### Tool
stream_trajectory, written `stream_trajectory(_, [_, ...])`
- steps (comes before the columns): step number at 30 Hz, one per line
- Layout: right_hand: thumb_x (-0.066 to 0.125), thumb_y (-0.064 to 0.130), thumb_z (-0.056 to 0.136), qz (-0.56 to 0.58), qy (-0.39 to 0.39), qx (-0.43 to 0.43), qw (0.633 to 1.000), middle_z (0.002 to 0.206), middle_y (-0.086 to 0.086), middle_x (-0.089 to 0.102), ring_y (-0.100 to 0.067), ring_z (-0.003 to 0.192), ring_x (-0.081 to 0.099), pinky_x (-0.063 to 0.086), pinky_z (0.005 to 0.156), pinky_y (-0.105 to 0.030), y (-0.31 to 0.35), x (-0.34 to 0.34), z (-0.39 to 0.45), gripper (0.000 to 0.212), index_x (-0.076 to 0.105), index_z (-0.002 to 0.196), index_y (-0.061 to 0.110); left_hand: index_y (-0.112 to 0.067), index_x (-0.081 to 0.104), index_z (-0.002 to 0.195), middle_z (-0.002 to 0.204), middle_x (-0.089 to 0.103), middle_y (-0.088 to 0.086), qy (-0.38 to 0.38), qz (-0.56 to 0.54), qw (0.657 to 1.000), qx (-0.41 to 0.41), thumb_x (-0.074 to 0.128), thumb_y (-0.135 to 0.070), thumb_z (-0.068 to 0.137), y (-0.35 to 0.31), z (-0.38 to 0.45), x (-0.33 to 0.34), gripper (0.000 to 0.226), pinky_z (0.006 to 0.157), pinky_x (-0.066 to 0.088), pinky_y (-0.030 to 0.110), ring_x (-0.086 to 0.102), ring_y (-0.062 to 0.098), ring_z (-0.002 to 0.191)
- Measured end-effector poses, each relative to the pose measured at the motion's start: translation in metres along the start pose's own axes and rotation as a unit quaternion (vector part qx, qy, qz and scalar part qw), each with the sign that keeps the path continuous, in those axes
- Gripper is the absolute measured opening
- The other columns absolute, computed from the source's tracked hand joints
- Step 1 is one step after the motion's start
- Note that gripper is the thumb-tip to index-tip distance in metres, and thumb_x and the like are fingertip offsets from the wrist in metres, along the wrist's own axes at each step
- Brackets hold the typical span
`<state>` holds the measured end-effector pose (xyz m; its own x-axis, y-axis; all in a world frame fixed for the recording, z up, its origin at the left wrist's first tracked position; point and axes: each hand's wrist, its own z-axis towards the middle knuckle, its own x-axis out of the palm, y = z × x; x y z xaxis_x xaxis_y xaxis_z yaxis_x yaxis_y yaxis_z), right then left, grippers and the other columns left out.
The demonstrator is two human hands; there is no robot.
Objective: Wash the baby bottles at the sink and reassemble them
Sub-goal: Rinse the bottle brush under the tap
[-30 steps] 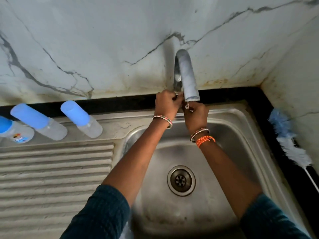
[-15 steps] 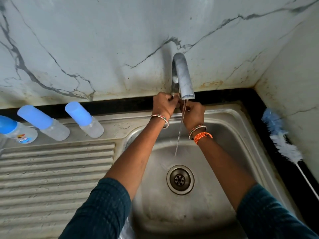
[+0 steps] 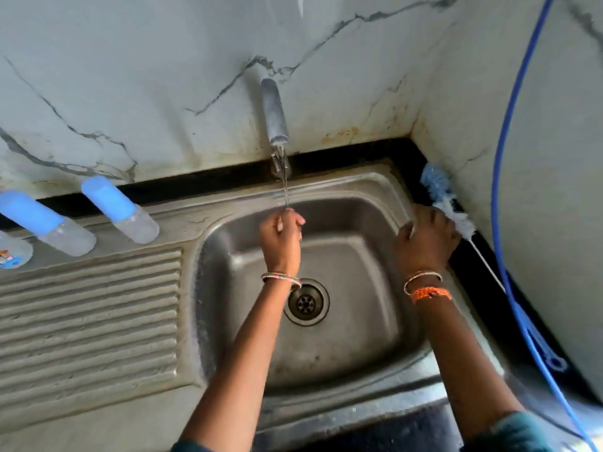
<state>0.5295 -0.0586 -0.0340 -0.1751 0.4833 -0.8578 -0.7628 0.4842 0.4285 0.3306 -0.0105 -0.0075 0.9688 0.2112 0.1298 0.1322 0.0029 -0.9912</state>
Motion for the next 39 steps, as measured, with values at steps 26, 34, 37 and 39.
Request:
stream_trajectory(26, [0.050,0.036,0.097,0.335,0.479,-0.088,0.807,0.065,-0.003,0.053,-0.013,0.060,0.048,0.033,0.047,-0.019,0.109,0.012,-0.027,0.032,0.060,0.078,0.012,-0.015,0.055,0.113,0.104,0.065,0.005,0.074,-0.230,0.932,-0.271,0.052,-0.015,0.096,0.024,-0.001,-0.033,0.018,0.091,0.048,0.036,0.063,0.017,0.093])
stream_trajectory(34, [0.063,0.011,0.089,0.360,0.347,-0.116,0.858,0.063,0.009,0.060,0.001,0.054,0.051,0.041,0.057,-0.019,0.136,0.045,-0.005,0.011,0.069,0.080,0.011,-0.014,0.060,0.089,0.072,0.069,0.000,-0.054,-0.296,0.914,-0.272,0.061,-0.009,0.090,0.010,0.025,-0.021,0.005,0.056,0.057,0.023,0.066,0.011,0.065])
stream_trajectory(37, [0.066,0.009,0.087,0.380,0.328,-0.072,0.862,0.067,0.008,0.063,0.008,0.050,0.054,0.042,0.054,-0.014,0.136,0.054,0.002,0.013,0.072,0.094,0.001,-0.014,0.062,0.085,0.079,0.065,0.003,-0.058,-0.259,0.926,-0.269,0.065,-0.010,0.087,0.012,0.031,-0.014,0.005,0.060,0.056,0.025,0.061,0.015,0.074])
stream_trajectory(39, [0.069,0.010,0.085,0.375,0.322,-0.067,0.867,0.069,0.007,0.065,0.009,0.050,0.055,0.043,0.054,-0.011,0.136,0.060,0.002,0.015,0.072,0.095,0.000,-0.013,0.063,0.083,0.078,0.062,0.005,-0.069,-0.251,0.929,-0.263,0.067,-0.011,0.086,0.017,0.029,-0.015,0.006,0.062,0.055,0.025,0.058,0.016,0.073])
